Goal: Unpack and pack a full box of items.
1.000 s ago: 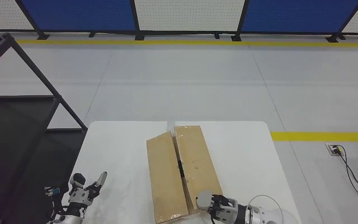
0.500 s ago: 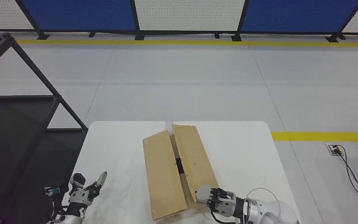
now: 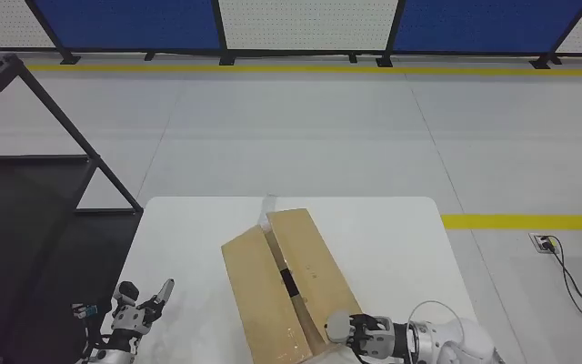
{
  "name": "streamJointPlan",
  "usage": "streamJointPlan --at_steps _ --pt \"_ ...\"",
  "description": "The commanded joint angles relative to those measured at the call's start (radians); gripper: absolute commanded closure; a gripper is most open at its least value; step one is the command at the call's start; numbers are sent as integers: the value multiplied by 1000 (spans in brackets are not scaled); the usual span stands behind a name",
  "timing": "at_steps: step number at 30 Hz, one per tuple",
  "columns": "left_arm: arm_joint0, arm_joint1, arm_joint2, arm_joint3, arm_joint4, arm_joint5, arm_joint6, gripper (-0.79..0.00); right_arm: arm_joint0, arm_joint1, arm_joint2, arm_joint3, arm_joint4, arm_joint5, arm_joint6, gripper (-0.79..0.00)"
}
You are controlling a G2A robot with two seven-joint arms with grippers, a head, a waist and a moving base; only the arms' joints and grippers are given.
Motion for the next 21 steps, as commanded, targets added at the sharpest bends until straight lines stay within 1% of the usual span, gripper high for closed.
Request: streamJointPlan --at_steps 1,7,15,19,21 --pt "0 0 0 0 0 0 0 -785 12 3 -7 8 -2 -5 -26 0" --pt "0 0 0 0 0 0 0 -785 52 10 -28 39 -13 -17 -75 0" --pt "0 0 0 0 0 0 0 -785 101 23 -27 55 -63 -58 -34 0" --pt "0 0 0 0 0 0 0 -785 125 33 -32 55 -111 -95 -35 0" --pt "0 0 0 0 0 0 0 -785 141 38 -36 63 -126 -101 -57 0"
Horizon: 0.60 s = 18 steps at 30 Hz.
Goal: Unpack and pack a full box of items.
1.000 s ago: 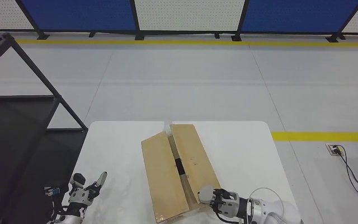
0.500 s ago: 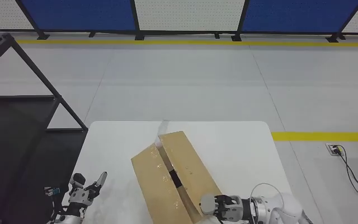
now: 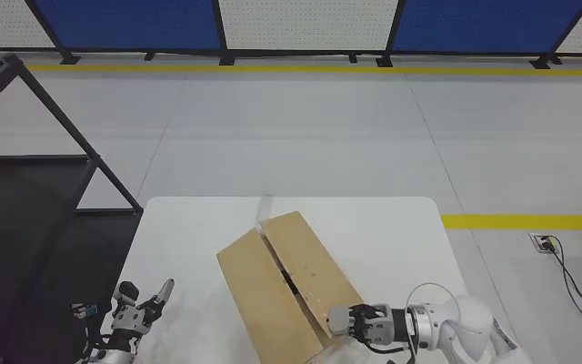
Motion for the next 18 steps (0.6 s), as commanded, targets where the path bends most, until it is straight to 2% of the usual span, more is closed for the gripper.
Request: streamJointPlan --at_steps 1,3,18 --pt "0 0 0 0 0 0 0 -785 16 5 -3 10 -16 1 -23 0" --pt "0 0 0 0 0 0 0 -785 32 10 -6 24 -35 2 -48 0" --pt "0 0 0 0 0 0 0 -785 38 14 -9 26 -74 6 -12 0"
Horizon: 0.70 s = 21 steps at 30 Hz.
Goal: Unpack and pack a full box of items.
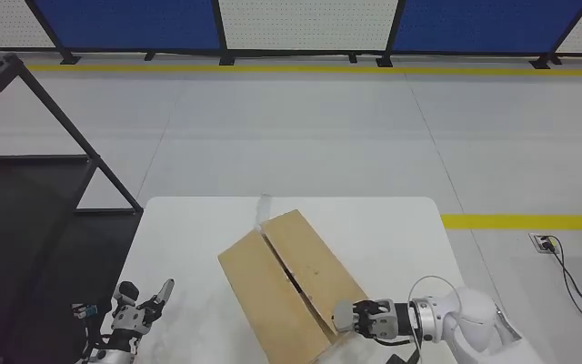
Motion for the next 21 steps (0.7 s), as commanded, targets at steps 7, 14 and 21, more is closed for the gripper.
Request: streamJointPlan --at_steps 7,14,21 --pt "0 0 0 0 0 0 0 -785 76 16 -22 39 -98 68 -65 0" --pt "0 0 0 0 0 0 0 -785 177 19 -67 137 -95 145 -199 0" --pt "0 0 0 0 0 0 0 -785 313 11 -138 284 -87 239 -336 0"
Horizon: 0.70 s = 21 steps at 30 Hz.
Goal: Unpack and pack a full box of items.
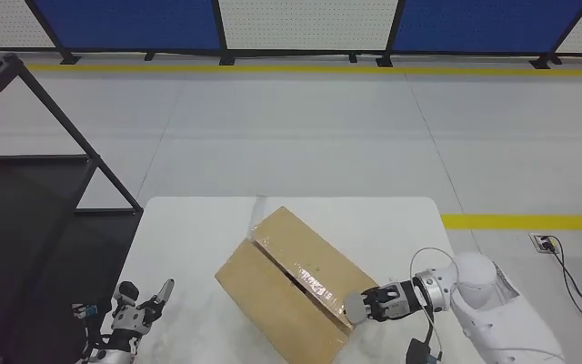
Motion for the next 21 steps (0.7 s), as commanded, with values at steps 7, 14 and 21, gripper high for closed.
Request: streamJointPlan --at_steps 7,14,21 --pt "0 0 0 0 0 0 0 -785 125 -3 -129 106 44 27 -11 0" --pt "0 0 0 0 0 0 0 -785 241 10 -256 207 81 42 -11 -299" --pt "0 0 0 0 0 0 0 -785 279 32 -307 247 116 73 -11 -785"
